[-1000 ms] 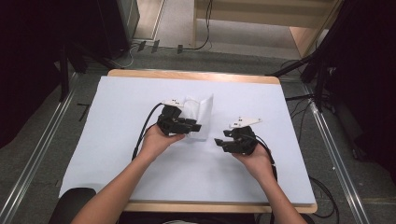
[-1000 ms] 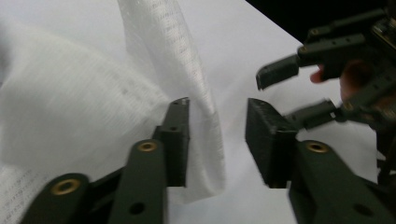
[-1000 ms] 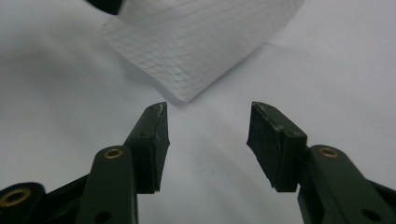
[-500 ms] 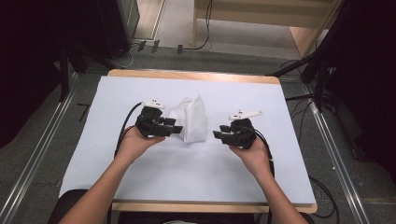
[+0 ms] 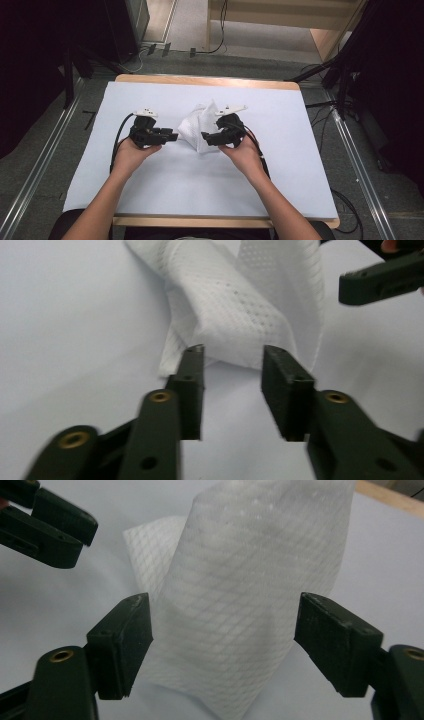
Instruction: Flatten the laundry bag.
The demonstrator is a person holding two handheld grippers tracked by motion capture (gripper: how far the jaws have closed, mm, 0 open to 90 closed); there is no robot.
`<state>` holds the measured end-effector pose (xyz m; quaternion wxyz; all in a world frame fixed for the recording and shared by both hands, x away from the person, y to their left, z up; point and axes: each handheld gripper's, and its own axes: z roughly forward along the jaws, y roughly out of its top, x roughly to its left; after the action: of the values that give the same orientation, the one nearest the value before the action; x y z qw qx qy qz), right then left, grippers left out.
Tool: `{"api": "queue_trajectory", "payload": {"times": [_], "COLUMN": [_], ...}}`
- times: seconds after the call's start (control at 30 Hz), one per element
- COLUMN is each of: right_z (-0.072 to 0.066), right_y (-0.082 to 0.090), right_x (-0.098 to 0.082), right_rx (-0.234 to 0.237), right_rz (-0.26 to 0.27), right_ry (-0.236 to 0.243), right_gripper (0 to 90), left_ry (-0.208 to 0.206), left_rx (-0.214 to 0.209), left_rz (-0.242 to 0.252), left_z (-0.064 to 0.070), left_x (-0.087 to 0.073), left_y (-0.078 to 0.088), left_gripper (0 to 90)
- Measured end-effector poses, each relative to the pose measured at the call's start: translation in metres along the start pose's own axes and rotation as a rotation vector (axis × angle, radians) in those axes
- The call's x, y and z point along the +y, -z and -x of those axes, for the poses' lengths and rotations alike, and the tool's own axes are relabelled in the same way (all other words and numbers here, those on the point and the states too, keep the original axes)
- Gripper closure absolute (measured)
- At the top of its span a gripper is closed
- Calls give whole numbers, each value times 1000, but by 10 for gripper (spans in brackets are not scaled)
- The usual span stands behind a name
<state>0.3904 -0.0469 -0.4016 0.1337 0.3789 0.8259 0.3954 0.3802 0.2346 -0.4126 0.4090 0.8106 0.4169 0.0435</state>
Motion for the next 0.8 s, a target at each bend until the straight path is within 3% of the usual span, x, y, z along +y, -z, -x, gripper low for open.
{"api": "queue_trajectory", "payload": {"times": [0.07,0.13,0.27,0.4,0.47,0.6,0.8], "right_z": [-3,-4,-9,-23,-28,-23,-8], "right_y": [1,5,11,-2,-14,-29,-22], "right_x": [5,9,18,26,29,31,22], "right_rx": [-16,10,64,126,130,107,61], "right_rz": [4,29,68,33,-4,-41,-75], "right_ry": [18,29,38,55,52,31,21], "right_gripper": [332,452,699,881,900,900,900], "left_ry": [26,38,78,75,76,79,72], "left_rx": [-1,16,24,29,12,-2,3], "left_rz": [-6,-15,-44,-56,-45,-55,-76], "left_z": [-5,-11,-19,-21,-22,-22,-25], "left_x": [-2,-3,-1,-1,-1,-2,-3], "left_y": [-3,-8,-26,-41,-46,-56,-63], "left_gripper": [769,881,900,900,900,900,900]}}
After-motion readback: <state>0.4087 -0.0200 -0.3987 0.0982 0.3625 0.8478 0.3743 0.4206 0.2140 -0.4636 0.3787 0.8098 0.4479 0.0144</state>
